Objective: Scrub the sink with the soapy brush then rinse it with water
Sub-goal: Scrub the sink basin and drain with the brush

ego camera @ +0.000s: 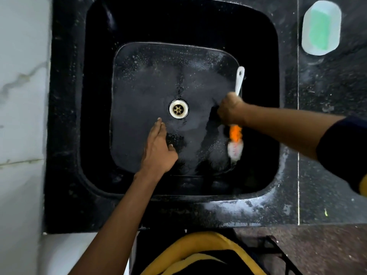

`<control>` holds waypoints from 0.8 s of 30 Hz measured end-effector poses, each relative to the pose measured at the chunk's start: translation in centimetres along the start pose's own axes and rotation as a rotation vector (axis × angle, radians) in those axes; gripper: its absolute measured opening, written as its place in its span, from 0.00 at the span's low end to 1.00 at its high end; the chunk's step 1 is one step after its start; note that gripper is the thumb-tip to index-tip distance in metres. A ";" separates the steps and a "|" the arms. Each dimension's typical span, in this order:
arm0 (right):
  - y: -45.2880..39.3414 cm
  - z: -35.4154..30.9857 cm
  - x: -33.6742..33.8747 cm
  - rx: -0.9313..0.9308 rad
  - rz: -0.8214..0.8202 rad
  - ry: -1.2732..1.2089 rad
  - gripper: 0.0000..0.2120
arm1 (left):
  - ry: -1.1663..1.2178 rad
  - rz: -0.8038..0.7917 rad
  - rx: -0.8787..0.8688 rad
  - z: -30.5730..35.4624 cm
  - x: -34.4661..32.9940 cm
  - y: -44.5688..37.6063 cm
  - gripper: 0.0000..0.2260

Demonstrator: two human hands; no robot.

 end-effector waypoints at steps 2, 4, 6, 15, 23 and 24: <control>0.4 2.5 -0.1 -0.032 0.023 -0.098 0.21 | 0.002 0.002 -0.002 0.0 0.0 -0.1 0.34; 1.6 3.4 0.2 -0.065 -0.045 -0.119 0.24 | 0.005 0.011 -0.002 0.0 -0.1 -0.3 0.34; 2.1 2.4 0.1 -0.074 -0.029 -0.114 0.20 | 0.007 0.004 -0.011 0.1 -0.3 -0.2 0.34; 2.7 -0.3 -2.7 -0.042 -0.135 -0.343 0.19 | 0.020 -0.043 0.034 -1.5 0.1 -0.3 0.30; 3.4 -0.7 -3.5 0.015 -0.310 -0.385 0.15 | -0.172 -0.491 0.158 -2.3 -1.4 1.6 0.20; 3.5 -0.8 -3.4 0.019 -0.332 -0.402 0.14 | -0.181 -0.509 0.159 -2.3 -1.5 1.7 0.20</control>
Point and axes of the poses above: each hand's wrist, its own y-axis away from the middle knuckle, its own x-axis out of the back of the hand, z = x × y, the point moved 3 cm from there along -y, towards the middle knuckle
